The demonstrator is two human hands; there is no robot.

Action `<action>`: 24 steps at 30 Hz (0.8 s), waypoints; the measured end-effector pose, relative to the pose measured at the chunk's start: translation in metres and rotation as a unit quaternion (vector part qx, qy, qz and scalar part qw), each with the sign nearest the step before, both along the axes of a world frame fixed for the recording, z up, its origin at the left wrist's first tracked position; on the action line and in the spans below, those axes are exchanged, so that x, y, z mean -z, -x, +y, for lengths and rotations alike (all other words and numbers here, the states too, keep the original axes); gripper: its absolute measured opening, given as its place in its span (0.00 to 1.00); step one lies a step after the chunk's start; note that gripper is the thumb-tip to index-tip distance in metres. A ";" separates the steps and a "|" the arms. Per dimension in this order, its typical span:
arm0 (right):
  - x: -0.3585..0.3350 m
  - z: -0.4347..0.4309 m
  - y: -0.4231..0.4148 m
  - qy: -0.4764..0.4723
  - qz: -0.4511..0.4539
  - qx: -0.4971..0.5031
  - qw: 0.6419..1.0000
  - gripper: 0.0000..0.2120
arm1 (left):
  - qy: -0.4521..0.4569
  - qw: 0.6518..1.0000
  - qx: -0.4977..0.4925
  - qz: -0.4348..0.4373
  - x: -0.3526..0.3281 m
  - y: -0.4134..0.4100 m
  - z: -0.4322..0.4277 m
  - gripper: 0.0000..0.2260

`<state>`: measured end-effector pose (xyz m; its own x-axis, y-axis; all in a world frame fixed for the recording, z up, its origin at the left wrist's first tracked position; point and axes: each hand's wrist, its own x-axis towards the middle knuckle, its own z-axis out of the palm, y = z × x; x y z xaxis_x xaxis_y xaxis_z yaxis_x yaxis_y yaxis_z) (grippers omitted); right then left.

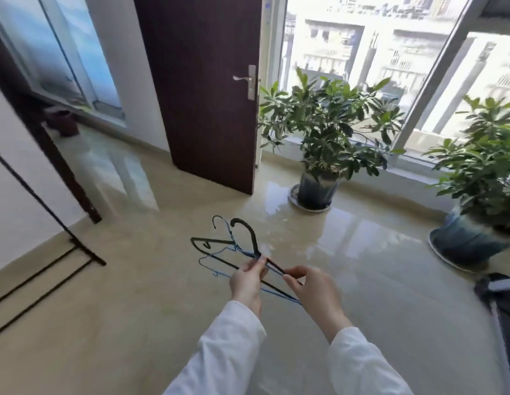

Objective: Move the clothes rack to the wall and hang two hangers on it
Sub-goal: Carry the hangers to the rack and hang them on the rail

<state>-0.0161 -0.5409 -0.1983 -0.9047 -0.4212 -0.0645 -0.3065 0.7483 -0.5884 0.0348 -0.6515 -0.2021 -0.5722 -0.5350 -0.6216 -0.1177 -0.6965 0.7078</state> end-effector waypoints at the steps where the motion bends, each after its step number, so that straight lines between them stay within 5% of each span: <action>1: -0.003 -0.025 -0.010 -0.001 0.031 -0.019 0.999 0.10 | 0.003 1.000 -0.022 0.006 -0.003 -0.012 -0.023 0.14; 10: -0.027 -0.221 -0.097 0.089 0.137 -0.130 0.978 0.08 | 0.024 0.985 -0.167 0.037 -0.029 -0.120 -0.204 0.13; 24: -0.060 -0.448 -0.165 0.160 -0.071 -0.271 0.947 0.03 | 0.037 0.954 -0.293 0.055 -0.062 -0.222 -0.398 0.03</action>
<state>0.1494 -0.9885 -0.1388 -0.5419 -0.8395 0.0394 -0.4945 0.2805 -0.8227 0.2564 -1.0491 -0.1404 -0.2215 -0.8231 -0.5230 0.3538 -0.5676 0.7434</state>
